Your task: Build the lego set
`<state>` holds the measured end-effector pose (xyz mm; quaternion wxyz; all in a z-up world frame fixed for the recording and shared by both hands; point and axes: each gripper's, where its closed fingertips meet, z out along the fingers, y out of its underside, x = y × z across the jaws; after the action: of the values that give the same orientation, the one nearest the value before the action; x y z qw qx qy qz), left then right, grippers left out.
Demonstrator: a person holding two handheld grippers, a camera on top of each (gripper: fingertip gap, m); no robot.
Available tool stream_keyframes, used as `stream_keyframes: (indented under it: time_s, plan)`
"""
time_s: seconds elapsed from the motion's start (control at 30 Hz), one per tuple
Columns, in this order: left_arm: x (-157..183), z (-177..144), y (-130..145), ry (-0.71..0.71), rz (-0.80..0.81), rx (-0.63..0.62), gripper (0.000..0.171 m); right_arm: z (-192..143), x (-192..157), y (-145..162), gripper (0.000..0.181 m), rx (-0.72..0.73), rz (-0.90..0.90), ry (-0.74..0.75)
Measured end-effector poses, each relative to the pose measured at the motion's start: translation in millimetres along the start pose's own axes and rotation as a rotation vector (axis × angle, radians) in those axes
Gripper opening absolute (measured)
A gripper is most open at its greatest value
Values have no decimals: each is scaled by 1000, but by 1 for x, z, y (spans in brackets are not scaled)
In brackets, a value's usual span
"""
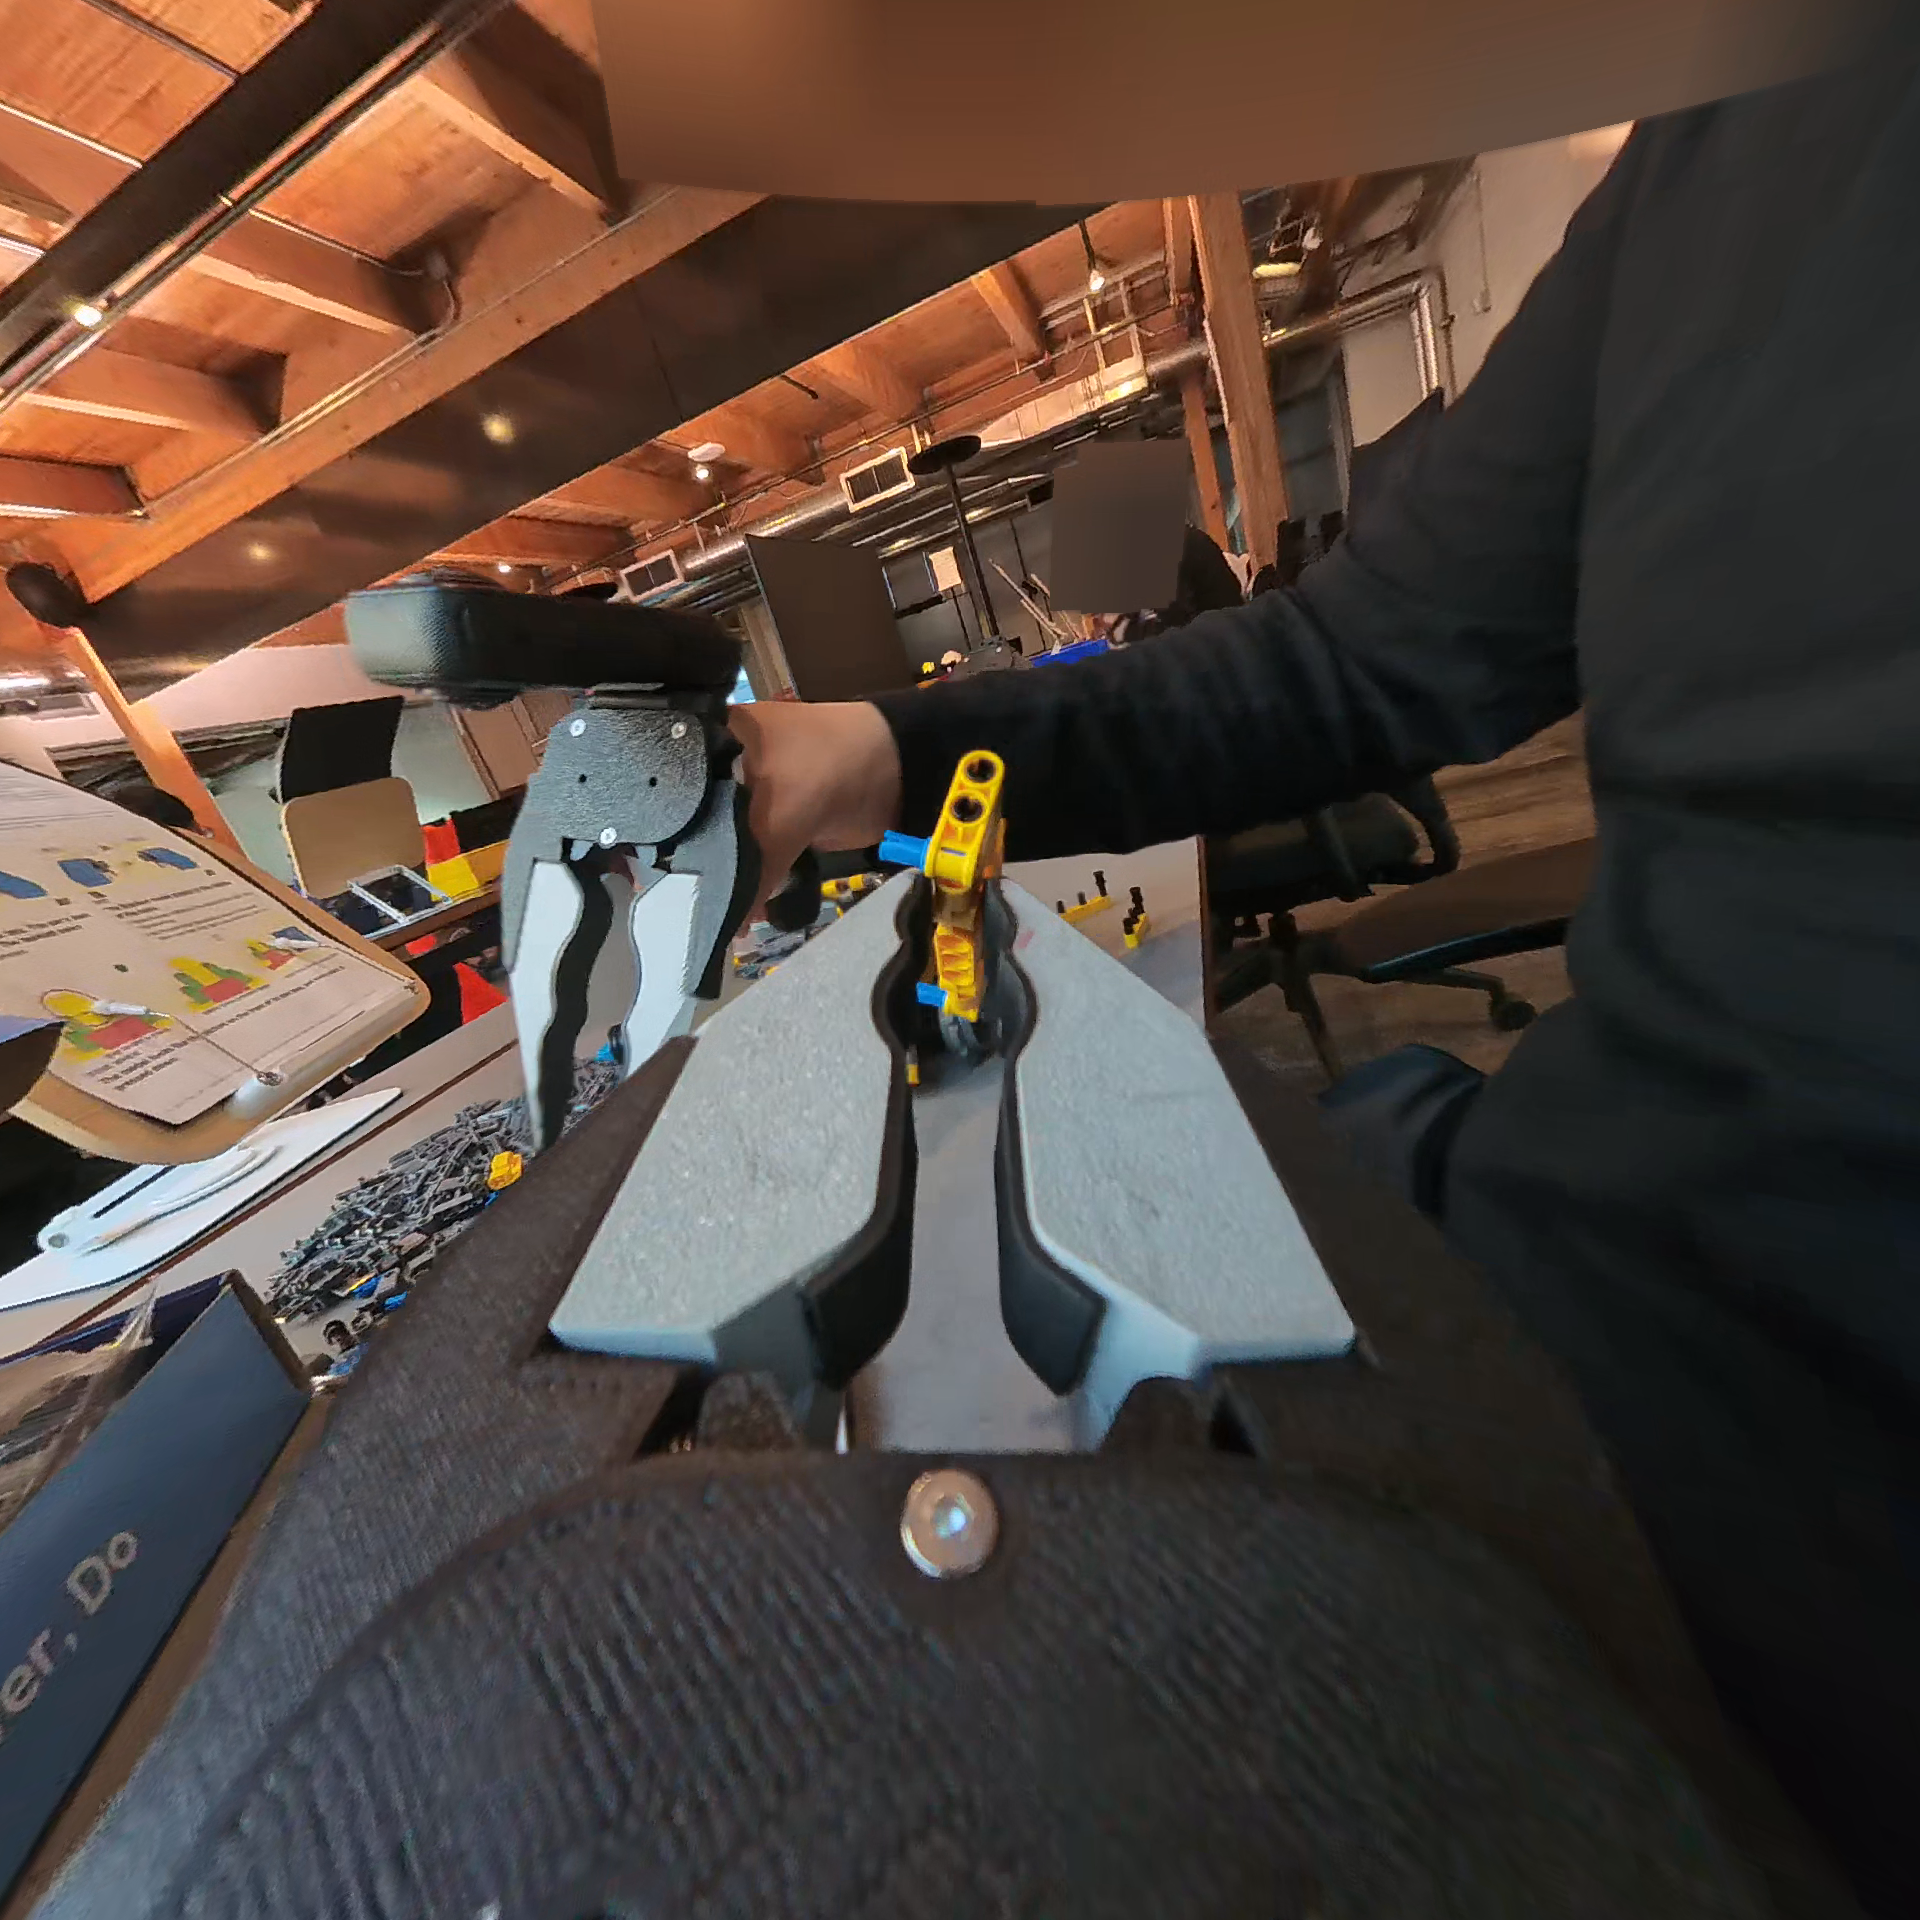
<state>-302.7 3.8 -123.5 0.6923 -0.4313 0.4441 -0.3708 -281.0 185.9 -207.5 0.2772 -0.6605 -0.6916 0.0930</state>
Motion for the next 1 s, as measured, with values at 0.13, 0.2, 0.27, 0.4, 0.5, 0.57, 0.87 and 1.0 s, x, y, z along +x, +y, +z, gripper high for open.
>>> stream_keyframes:
  time_s: [0.13,0.2,0.27,0.4,0.5,0.57,0.87,1.0]
  plan:
    - [0,-2,1,-21,25,-26,6,-24,-29,-5,36,105,4,-59]
    - [3,0,4,-44,64,-77,6,-41,-53,-8,36,172,-23,-105]
    - [10,3,9,-76,128,-142,6,-54,-76,-6,36,224,-59,-129]
    - [8,5,28,-169,287,-299,6,-54,-115,1,44,278,-12,-199]
    - [4,8,24,-196,276,-280,6,-50,-134,-6,45,331,-81,-211]
    - [1,8,24,-213,247,-261,6,-49,-135,-18,37,395,-153,-143]
    - [2,12,23,-179,252,-209,6,-36,-131,-40,10,526,-229,-30]
    - [-4,9,29,-179,324,-221,6,-33,-124,-38,9,536,-215,6]
